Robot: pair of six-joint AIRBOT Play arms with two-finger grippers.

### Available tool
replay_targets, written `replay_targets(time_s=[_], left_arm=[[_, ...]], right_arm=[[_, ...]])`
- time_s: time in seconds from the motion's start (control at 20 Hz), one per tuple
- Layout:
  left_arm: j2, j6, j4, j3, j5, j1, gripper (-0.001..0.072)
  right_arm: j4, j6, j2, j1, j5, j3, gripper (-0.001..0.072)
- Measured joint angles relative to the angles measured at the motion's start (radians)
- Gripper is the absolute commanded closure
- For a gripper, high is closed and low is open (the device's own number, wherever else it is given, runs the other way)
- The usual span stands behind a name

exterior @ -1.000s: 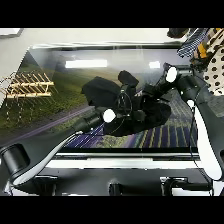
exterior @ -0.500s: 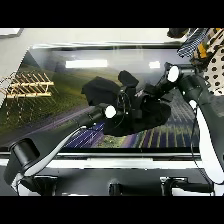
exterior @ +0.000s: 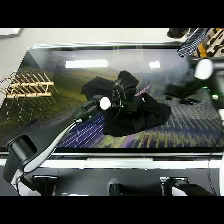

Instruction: Fold the clothes and pants, and hang the long-sleeved shirts on hangers.

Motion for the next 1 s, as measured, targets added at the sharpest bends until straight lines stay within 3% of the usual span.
replay_targets(time_s=[0.1, 0.15, 0.25, 0.5, 0.55, 0.65, 0.7, 1.0], left_arm=[[0.005, 0.001, 0.000, 0.002, -0.021, 0.005, 0.0155], [0.007, 0.000, 0.000, 0.003, -0.035, 0.009, 0.0048], [0.014, 0.001, 0.001, 0.003, -0.067, 0.019, 0.0028], [0.035, -0.002, 0.022, 0.003, -0.144, 0.055, 0.0028], [0.041, -0.005, 0.026, 0.004, -0.156, 0.061, 0.0028], [0.053, -0.023, 0.037, 0.018, -0.187, 0.071, 0.0028], [0.056, -0.042, 0.051, 0.032, -0.211, 0.071, 0.0029], [0.053, -0.251, 0.316, 0.200, -0.356, -0.014, 0.0029]], right_arm=[[0.050, -0.008, 0.046, -0.102, 0.013, -0.066, 0.0117], [0.100, -0.014, 0.062, -0.149, 0.005, -0.117, 0.0125], [0.219, -0.020, 0.080, -0.206, -0.055, -0.229, 0.0177], [0.392, -0.032, 0.072, -0.204, -0.282, -0.462, 0.0193], [0.409, -0.034, 0.064, -0.191, -0.328, -0.486, 0.0228], [0.432, -0.036, 0.043, -0.163, -0.407, -0.518, 0.0473], [0.439, -0.038, 0.032, -0.151, -0.438, -0.528, 0.0666], [0.438, -0.040, 0.037, -0.124, -0.507, -0.548, 0.0690]])
